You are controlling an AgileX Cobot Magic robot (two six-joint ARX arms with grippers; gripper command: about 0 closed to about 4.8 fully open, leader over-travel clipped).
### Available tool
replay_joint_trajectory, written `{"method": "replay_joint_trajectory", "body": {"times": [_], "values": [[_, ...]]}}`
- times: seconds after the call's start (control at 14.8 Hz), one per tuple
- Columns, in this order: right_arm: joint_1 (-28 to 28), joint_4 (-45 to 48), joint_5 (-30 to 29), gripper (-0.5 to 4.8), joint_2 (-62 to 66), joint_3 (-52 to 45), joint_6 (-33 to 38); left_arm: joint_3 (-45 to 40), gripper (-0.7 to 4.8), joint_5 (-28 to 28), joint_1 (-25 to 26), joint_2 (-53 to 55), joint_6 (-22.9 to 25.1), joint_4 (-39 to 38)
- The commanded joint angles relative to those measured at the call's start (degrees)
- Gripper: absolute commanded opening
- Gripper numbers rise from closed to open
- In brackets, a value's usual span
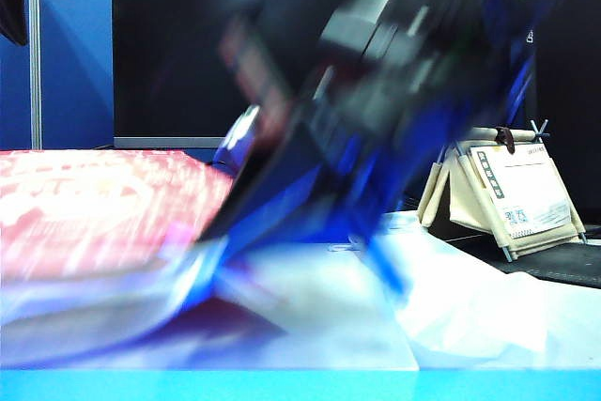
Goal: Open the paper bag and put two oranges into the paper bag.
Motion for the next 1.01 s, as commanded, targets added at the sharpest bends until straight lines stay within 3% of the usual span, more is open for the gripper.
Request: {"method": "replay_joint_trajectory", "body": {"times": [0.07, 0.2, 0.27, 0.47, 0.54, 0.67, 0.88, 1.01], "values": [[-4.3, -6.2, 1.0, -0.06, -11.9, 3.9, -0.5, 0.2, 0.21, 0.8, 0.0, -0.2, 0.1, 1.0], [-6.5, -9.0, 2.3, -0.06, -17.8, 10.2, -0.7, 0.2, 0.2, 6.5, 0.0, -0.2, -0.1, 1.9], [-6.9, -13.9, 6.3, -0.06, -19.6, 15.0, -3.0, 0.2, 0.2, 9.0, 0.0, -0.3, -0.1, 2.1], [-8.7, -31.9, 17.7, -0.06, -20.0, 27.6, -12.9, 0.2, 0.2, 10.7, 0.0, -0.5, -0.2, 2.0], [-9.9, -33.5, 19.0, -0.06, -20.0, 30.3, -13.4, 0.2, 0.2, 10.8, 0.0, -0.5, -0.3, 2.0], [-13.9, -33.8, 18.8, -0.06, -19.8, 35.2, -13.4, 0.2, 0.2, 10.8, 0.0, -0.5, -0.8, 2.0], [-15.4, -34.3, 18.7, -0.06, -18.6, 43.1, -13.4, 0.2, 0.2, 10.8, 0.0, -0.5, -0.9, 2.0], [-15.4, -34.3, 13.8, -0.06, -16.1, 47.2, -11.6, 0.2, 0.2, 10.8, 0.0, -0.5, -1.0, 2.0]]}}
